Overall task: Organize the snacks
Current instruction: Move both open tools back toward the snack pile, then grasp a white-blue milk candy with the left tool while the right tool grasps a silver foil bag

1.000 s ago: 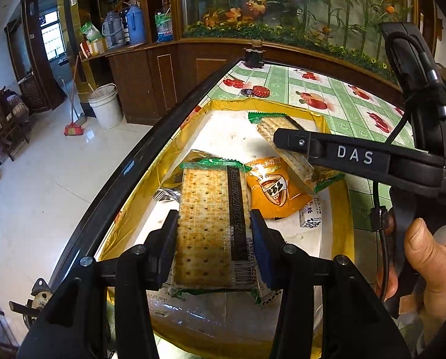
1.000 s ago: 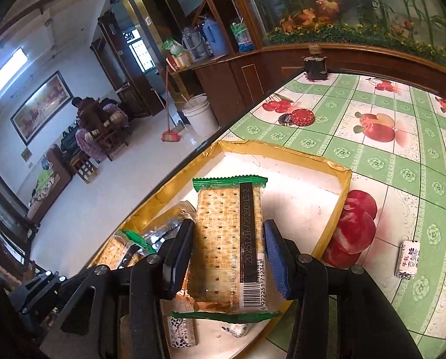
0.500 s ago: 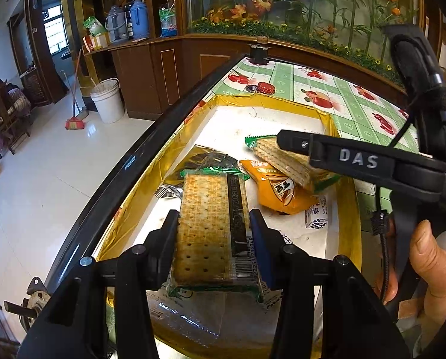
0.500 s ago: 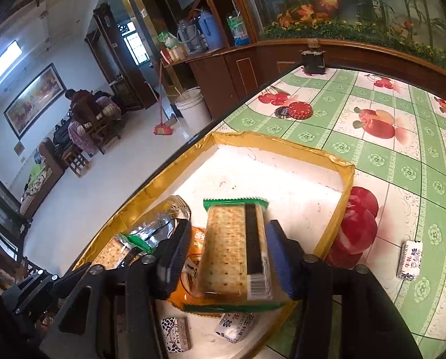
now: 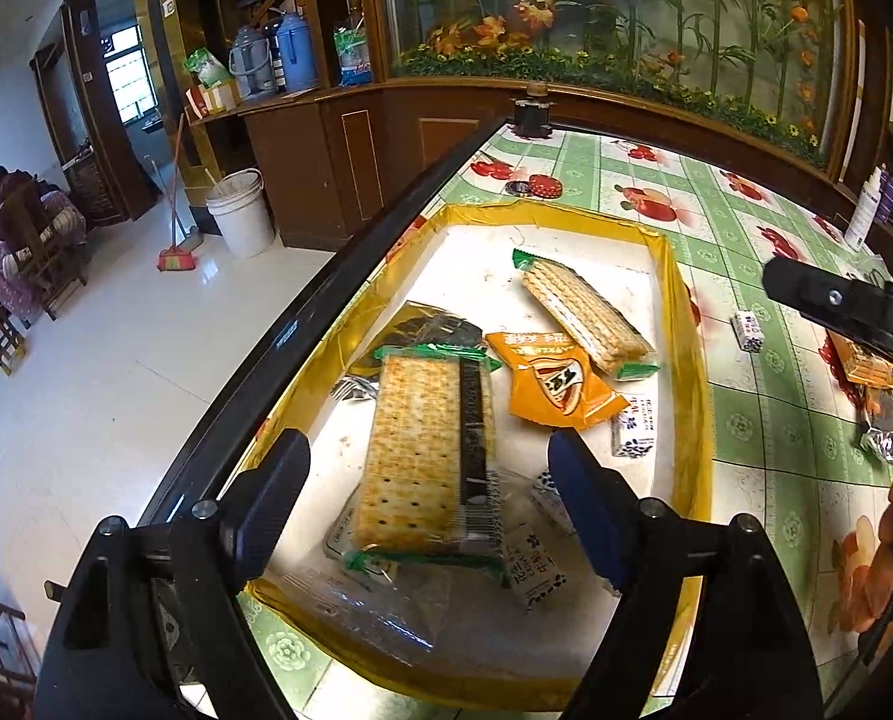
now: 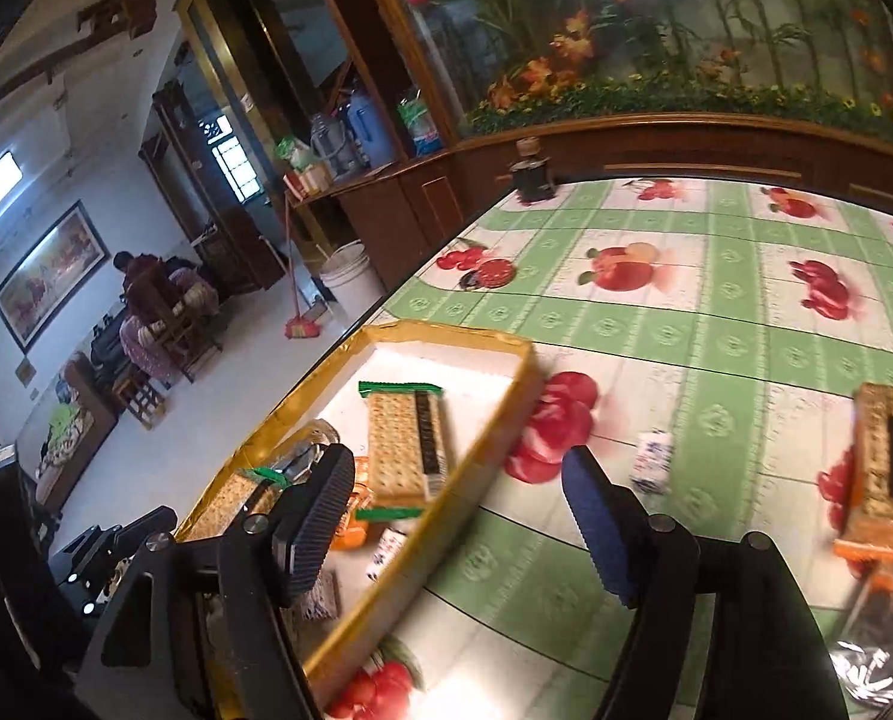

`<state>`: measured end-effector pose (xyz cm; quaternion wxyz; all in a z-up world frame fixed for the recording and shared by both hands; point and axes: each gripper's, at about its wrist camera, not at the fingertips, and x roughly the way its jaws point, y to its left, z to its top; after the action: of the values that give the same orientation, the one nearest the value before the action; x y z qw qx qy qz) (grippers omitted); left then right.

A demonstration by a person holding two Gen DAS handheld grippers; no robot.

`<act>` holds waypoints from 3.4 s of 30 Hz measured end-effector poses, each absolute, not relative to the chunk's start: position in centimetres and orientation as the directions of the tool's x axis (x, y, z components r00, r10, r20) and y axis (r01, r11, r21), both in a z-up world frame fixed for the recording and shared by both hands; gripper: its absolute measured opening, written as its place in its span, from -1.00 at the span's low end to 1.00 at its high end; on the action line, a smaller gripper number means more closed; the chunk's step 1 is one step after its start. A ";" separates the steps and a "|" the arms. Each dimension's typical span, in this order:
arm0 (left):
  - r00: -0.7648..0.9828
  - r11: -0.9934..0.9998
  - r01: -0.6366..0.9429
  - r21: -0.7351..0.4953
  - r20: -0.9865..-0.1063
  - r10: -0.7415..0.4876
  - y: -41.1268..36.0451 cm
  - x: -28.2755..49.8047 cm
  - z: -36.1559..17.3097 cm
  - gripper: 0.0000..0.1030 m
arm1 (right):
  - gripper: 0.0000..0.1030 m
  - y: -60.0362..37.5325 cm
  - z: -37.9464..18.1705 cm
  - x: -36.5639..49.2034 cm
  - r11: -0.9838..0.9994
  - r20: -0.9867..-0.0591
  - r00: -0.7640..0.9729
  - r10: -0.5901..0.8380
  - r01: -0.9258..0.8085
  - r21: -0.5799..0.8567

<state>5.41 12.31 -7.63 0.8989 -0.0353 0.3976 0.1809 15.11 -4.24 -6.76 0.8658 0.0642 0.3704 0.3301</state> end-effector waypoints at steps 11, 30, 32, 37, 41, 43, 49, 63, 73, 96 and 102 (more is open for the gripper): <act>0.651 0.948 -0.307 0.084 -0.708 0.274 9.4 4.8 -6.0 0.60 | 0.52 -11.1 -6.8 12.1 0.808 -0.594 0.554 0.583 -0.475 0.350; 0.653 0.996 -0.049 0.079 -0.752 0.092 -1.7 7.8 -7.4 0.59 | 0.53 -26.3 -10.4 8.6 0.921 -0.662 0.641 0.387 -0.232 0.314; 0.650 0.997 -0.036 0.071 -0.756 0.077 -2.2 8.2 -7.4 0.59 | 0.53 -26.9 -10.4 8.6 0.923 -0.663 0.644 0.382 -0.224 0.314; 0.642 0.999 -0.024 0.034 -0.765 0.042 -2.9 9.4 -7.7 0.59 | 0.53 -27.7 -10.8 9.0 0.925 -0.669 0.643 0.372 -0.200 0.322; 0.630 0.999 -0.025 0.026 -0.776 0.036 -3.3 11.0 -8.2 0.59 | 0.53 -27.6 -11.1 9.3 0.925 -0.677 0.636 0.371 -0.187 0.331; 0.624 1.000 -0.026 0.016 -0.781 0.029 -3.5 12.0 -8.6 0.59 | 0.53 -27.3 -11.2 9.7 0.924 -0.682 0.629 0.372 -0.183 0.336; 0.617 0.999 -0.052 -0.005 -0.786 0.028 -3.4 15.1 -9.4 0.59 | 0.53 -26.5 -11.6 10.9 0.923 -0.692 0.619 0.373 -0.171 0.345; 0.592 0.995 -0.084 0.044 -0.802 0.086 -3.9 21.8 -11.9 0.59 | 0.65 -23.0 -13.1 15.7 0.959 -0.772 0.582 0.256 -0.053 0.278; 0.608 0.999 -0.018 -0.031 -0.794 -0.014 -3.1 22.7 -12.2 -0.47 | 0.20 -21.7 -13.5 16.2 0.993 -0.794 0.598 0.112 -0.103 0.062; 0.692 0.978 0.083 -0.190 -0.696 -0.193 -1.2 11.1 -7.3 -0.68 | -0.42 -27.0 -12.2 10.0 0.947 -0.726 0.609 0.318 -0.165 0.277; 0.721 0.986 0.090 -0.144 -0.673 -0.164 -1.3 8.9 -5.8 -0.68 | -0.51 -26.6 -11.3 8.7 0.944 -0.713 0.619 0.329 -0.184 0.275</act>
<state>8.86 -1.33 -5.76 0.9263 -0.0507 0.3670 -0.0684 8.66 -26.63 -11.30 0.8955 0.0876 0.4121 0.1433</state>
